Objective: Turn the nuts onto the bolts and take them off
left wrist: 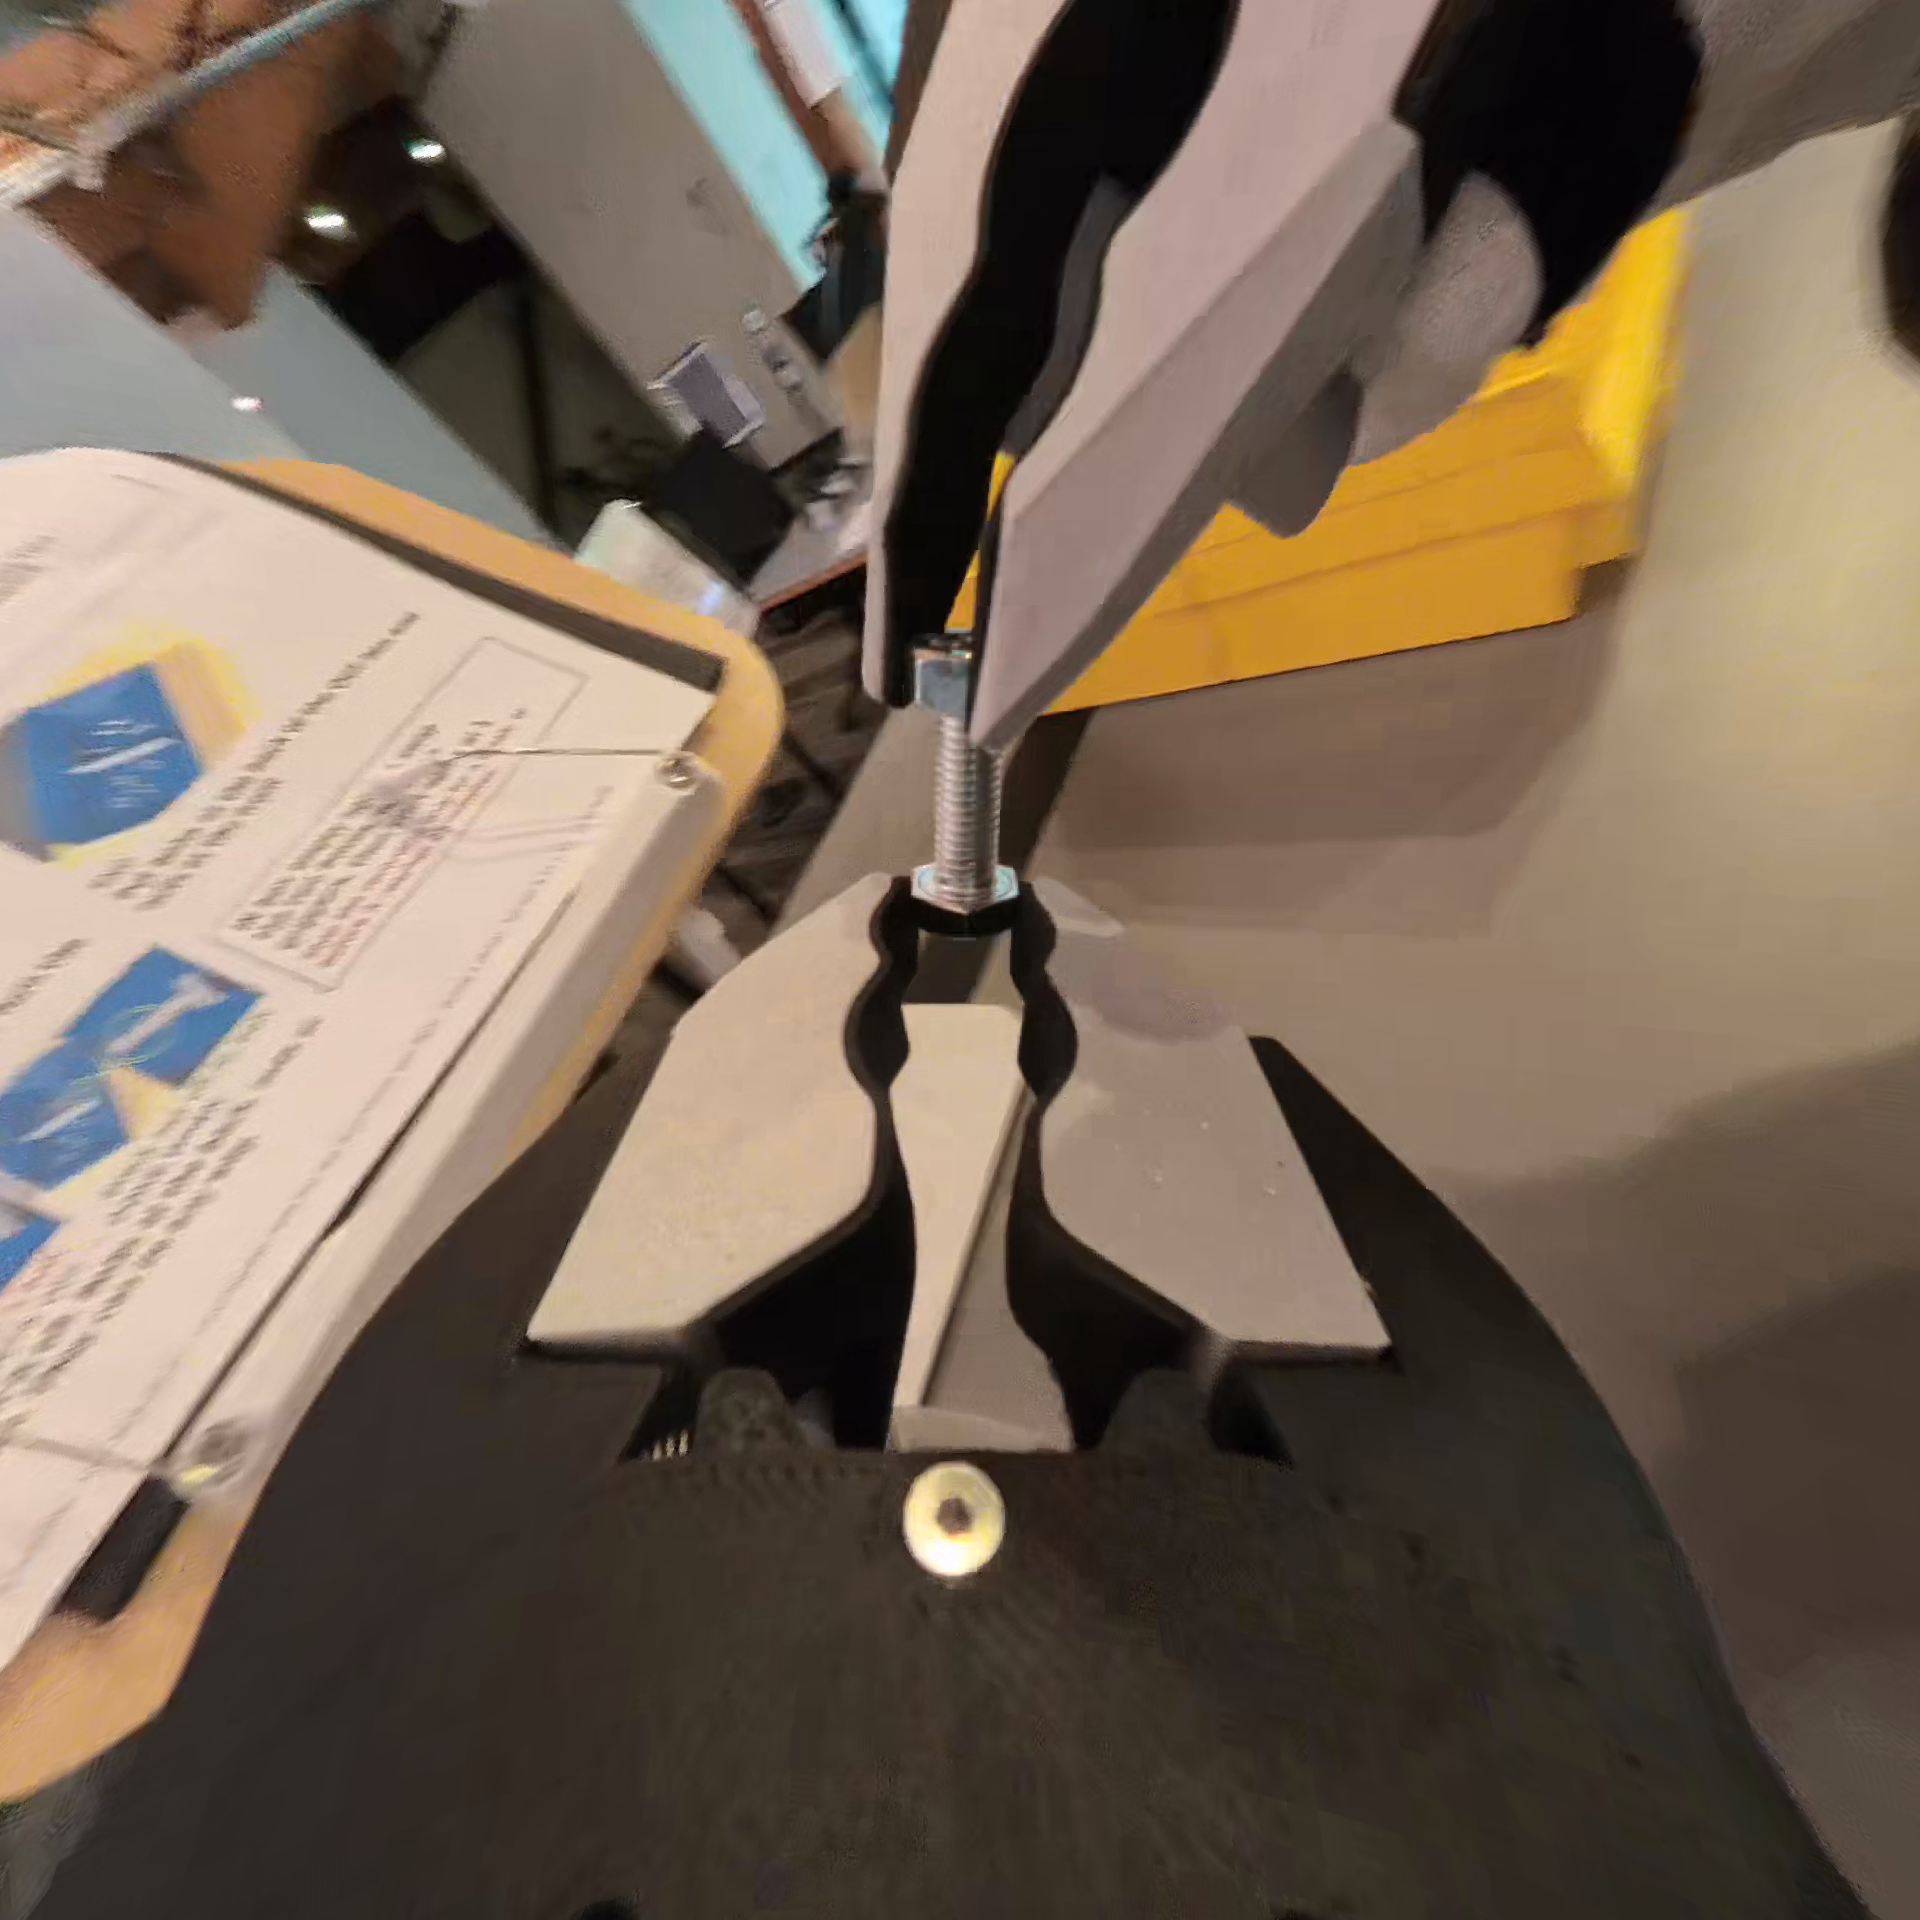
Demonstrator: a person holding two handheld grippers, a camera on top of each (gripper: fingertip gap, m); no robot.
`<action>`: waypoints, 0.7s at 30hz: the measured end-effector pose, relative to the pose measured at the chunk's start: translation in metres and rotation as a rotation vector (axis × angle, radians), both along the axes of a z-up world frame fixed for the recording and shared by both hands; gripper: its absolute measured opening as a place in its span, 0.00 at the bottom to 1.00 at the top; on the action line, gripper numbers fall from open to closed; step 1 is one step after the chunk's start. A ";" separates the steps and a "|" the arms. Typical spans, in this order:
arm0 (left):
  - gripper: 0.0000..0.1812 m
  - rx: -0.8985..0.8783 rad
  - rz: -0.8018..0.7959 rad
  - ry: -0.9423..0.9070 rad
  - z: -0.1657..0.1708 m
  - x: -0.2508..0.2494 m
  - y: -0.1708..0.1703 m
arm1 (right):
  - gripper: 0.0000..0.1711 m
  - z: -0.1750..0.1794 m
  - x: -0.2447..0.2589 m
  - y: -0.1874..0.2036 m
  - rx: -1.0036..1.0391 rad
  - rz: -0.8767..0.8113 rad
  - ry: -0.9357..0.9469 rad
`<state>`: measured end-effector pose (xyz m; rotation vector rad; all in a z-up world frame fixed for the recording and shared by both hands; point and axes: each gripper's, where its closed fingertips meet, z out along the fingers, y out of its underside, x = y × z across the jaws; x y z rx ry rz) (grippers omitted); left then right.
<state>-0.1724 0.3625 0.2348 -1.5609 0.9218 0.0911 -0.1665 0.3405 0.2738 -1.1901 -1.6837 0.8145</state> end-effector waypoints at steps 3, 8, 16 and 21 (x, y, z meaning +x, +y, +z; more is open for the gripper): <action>0.10 -0.060 -0.122 -0.069 -0.001 0.009 -0.013 | 0.09 0.001 0.004 -0.013 0.080 0.043 -0.035; 0.10 -0.014 -0.061 -0.076 0.004 0.002 -0.006 | 0.32 0.000 0.000 -0.007 0.084 -0.025 -0.047; 0.10 0.223 0.355 0.137 0.021 -0.043 0.020 | 0.29 0.025 -0.012 0.022 -0.329 -0.169 0.129; 0.10 0.284 0.454 0.245 0.018 -0.043 0.025 | 0.24 0.008 -0.029 0.033 -0.472 -0.241 0.123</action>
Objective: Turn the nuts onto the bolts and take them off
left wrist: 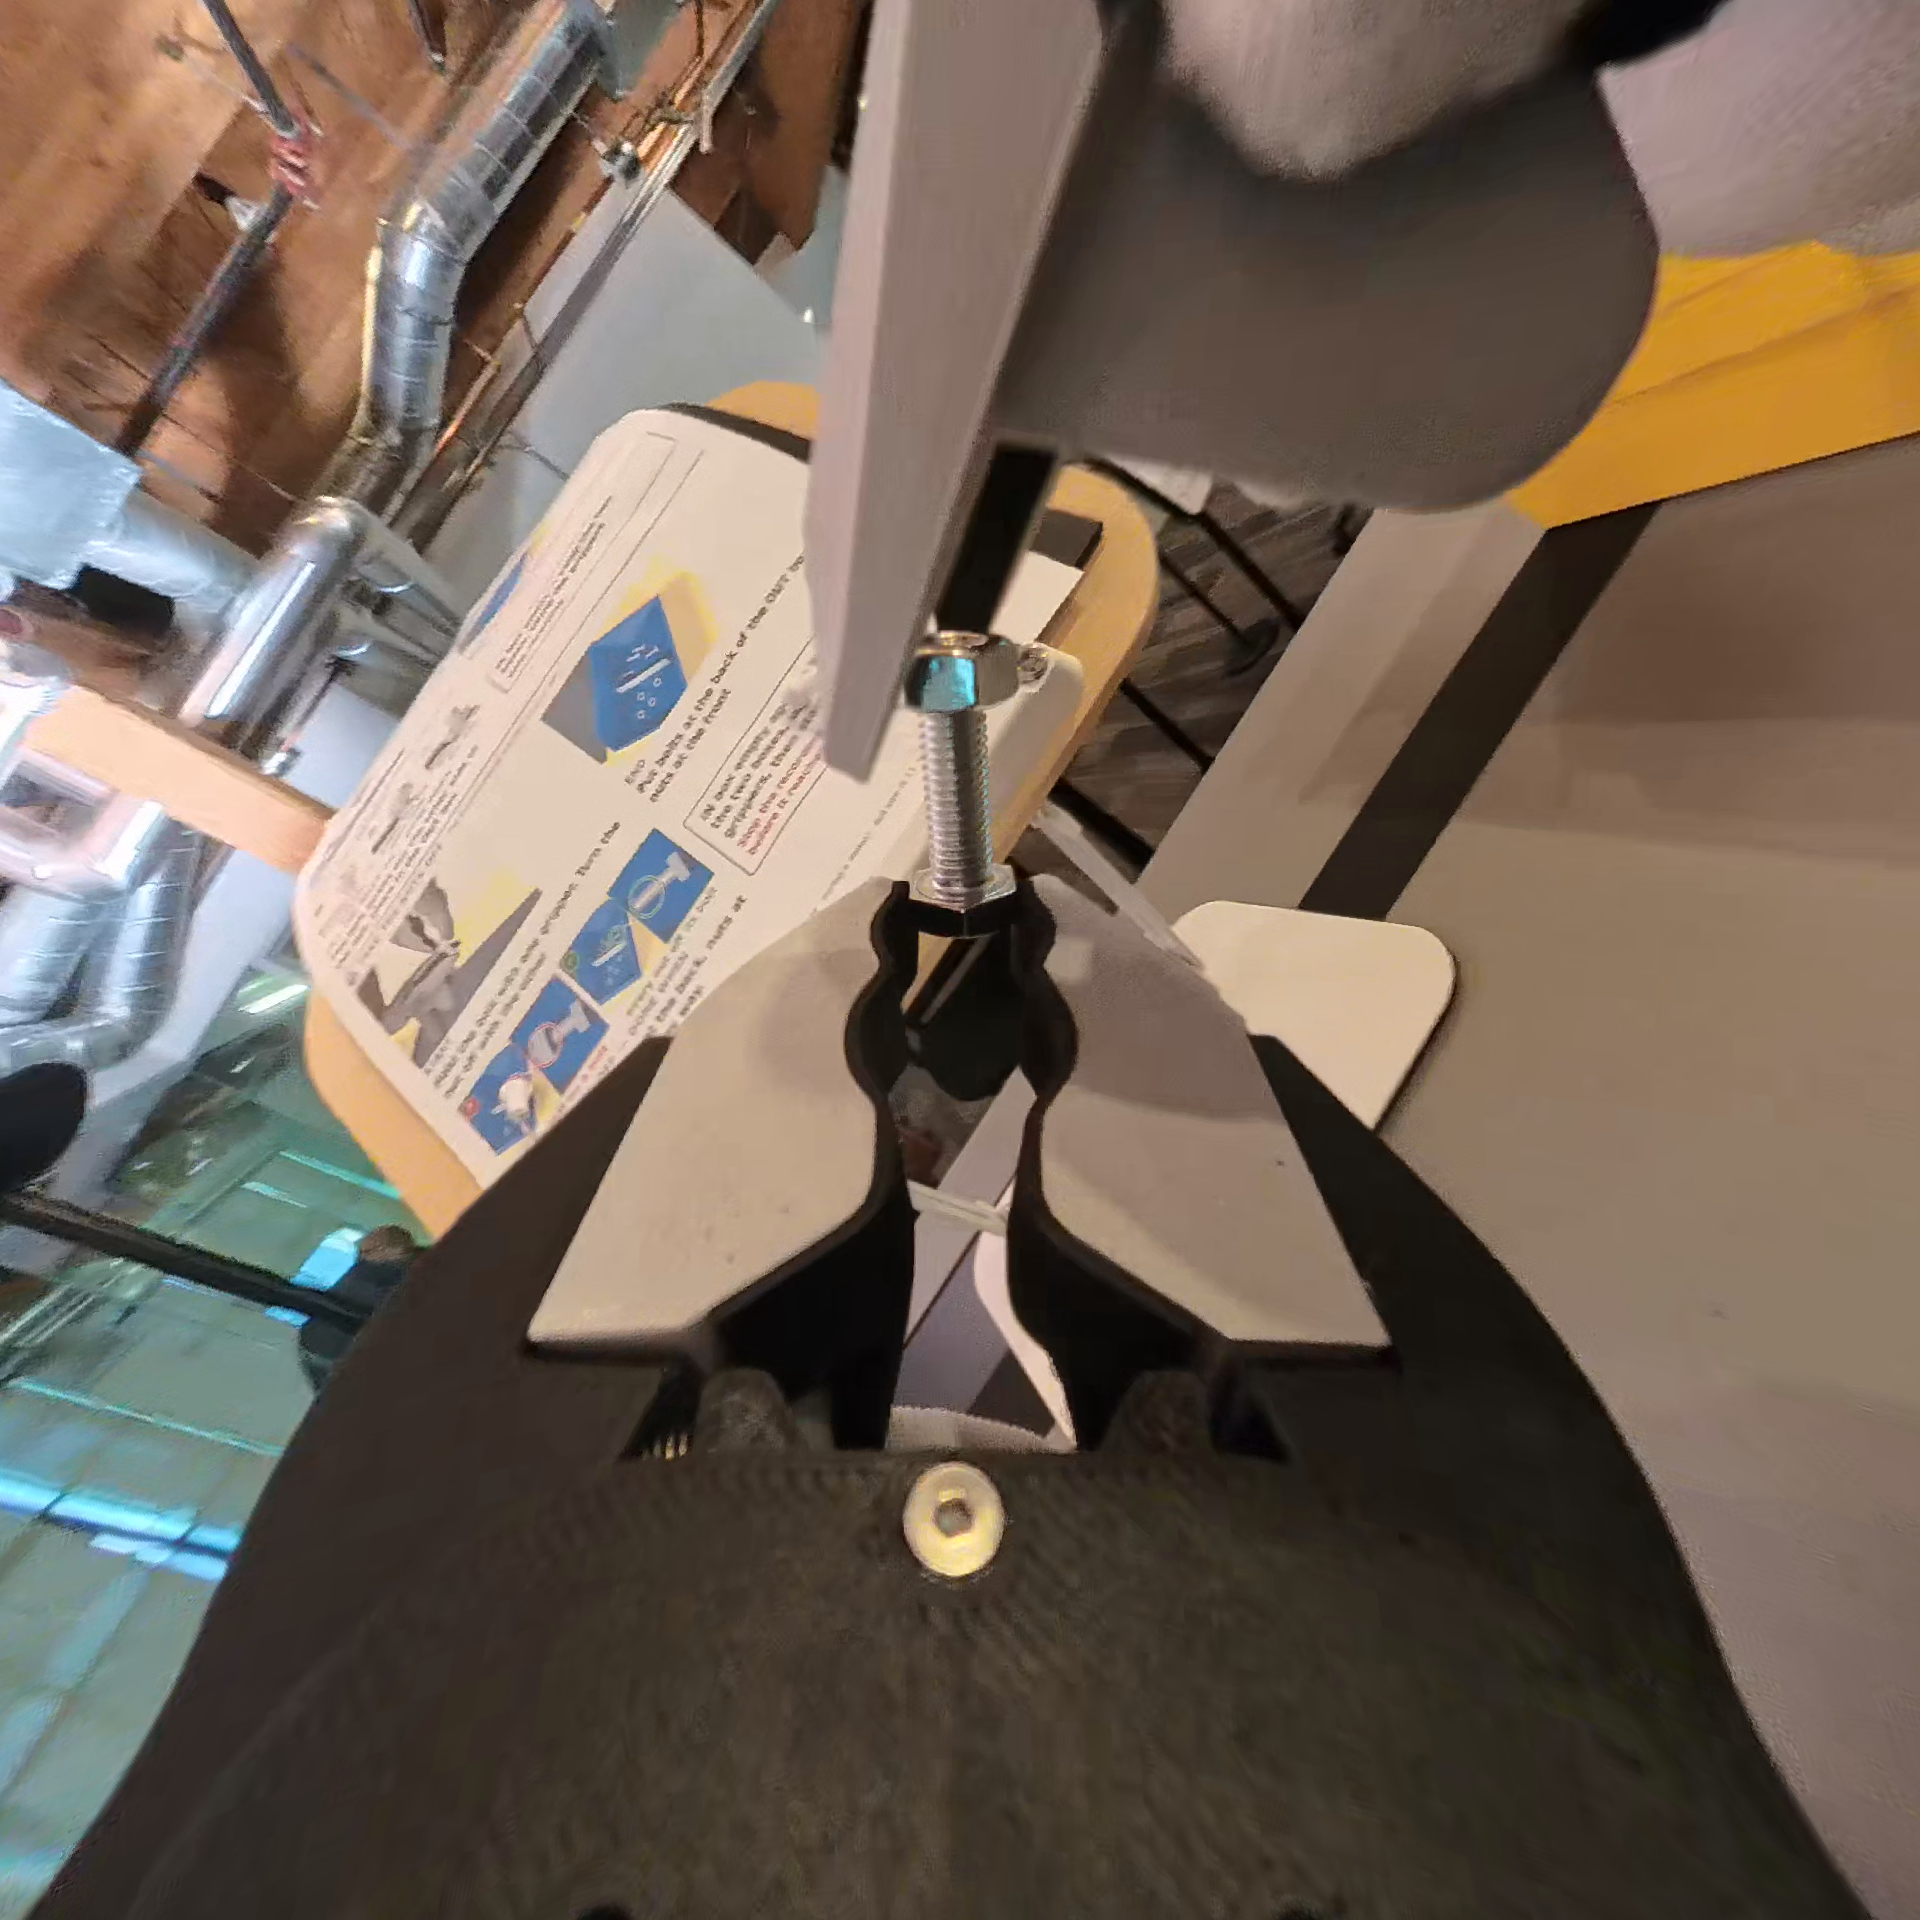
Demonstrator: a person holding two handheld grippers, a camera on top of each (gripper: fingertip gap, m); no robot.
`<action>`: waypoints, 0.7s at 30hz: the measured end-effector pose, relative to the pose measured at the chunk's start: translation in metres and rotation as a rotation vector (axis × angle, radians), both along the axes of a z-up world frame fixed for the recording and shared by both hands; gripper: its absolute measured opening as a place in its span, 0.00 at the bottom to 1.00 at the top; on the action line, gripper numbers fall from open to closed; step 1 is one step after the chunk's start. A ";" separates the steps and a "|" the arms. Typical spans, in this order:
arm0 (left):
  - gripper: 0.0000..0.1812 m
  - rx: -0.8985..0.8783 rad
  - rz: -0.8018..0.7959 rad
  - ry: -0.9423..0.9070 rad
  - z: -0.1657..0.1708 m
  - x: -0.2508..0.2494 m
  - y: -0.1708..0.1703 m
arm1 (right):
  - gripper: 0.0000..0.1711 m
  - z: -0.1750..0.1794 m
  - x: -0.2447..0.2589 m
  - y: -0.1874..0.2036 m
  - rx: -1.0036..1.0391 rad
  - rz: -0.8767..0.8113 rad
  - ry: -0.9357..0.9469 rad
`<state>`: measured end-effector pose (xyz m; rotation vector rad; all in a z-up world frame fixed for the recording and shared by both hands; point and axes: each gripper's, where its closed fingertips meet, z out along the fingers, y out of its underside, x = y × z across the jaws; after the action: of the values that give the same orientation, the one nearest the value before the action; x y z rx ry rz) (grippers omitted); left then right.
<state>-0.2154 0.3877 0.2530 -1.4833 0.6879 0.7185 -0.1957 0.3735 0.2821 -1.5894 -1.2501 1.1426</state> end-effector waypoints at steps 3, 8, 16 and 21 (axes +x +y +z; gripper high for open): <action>0.10 0.007 -0.010 0.012 -0.001 0.005 0.000 | 0.19 -0.003 -0.005 -0.002 -0.003 0.022 0.020; 0.10 -0.003 -0.037 -0.021 0.002 0.006 -0.001 | 0.10 0.000 -0.004 -0.004 0.061 0.039 0.023; 0.10 -0.270 -0.447 -0.219 -0.013 0.040 -0.027 | 0.09 -0.008 0.016 -0.034 0.451 0.221 -0.126; 0.10 -0.356 -0.620 -0.317 -0.015 0.051 -0.046 | 0.09 -0.008 0.019 -0.054 0.597 0.291 -0.173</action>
<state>-0.1643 0.3420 0.2380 -1.5349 0.9943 -0.1198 -0.1766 0.3190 0.2738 -1.0932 -1.7789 0.7015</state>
